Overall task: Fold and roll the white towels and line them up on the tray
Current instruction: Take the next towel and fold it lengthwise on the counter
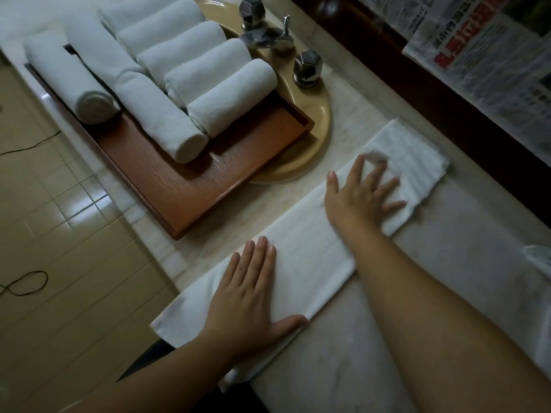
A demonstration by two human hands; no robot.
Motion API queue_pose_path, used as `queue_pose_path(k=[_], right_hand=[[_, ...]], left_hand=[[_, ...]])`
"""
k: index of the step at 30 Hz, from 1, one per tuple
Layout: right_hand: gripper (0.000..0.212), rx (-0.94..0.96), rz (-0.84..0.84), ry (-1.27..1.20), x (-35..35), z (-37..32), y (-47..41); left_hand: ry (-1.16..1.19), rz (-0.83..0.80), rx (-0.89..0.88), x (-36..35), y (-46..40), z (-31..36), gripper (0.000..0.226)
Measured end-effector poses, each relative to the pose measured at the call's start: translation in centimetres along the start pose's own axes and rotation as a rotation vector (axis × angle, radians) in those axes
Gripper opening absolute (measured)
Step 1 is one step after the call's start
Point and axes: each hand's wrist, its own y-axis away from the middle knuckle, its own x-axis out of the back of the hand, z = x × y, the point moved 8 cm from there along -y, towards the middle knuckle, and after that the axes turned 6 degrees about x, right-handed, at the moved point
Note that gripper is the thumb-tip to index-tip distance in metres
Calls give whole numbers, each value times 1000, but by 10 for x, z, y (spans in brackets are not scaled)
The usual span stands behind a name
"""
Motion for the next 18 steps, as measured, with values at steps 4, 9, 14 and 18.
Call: queue_pose_path(k=[4,9,14,18], right_hand=[[88,-32,19,25,10,8,-30],[88,-49,49,25,17,15,-56],[87,-52,68,39,22,21,-69],[86,-51,75,44,26,23,-74]], left_hand=[[13,8,0,1,-2,1,123],[10,8,1,2,-9,1,119],[8,3,21,1,-10,-4,117],[28,7,27,4,-5,-10,115]])
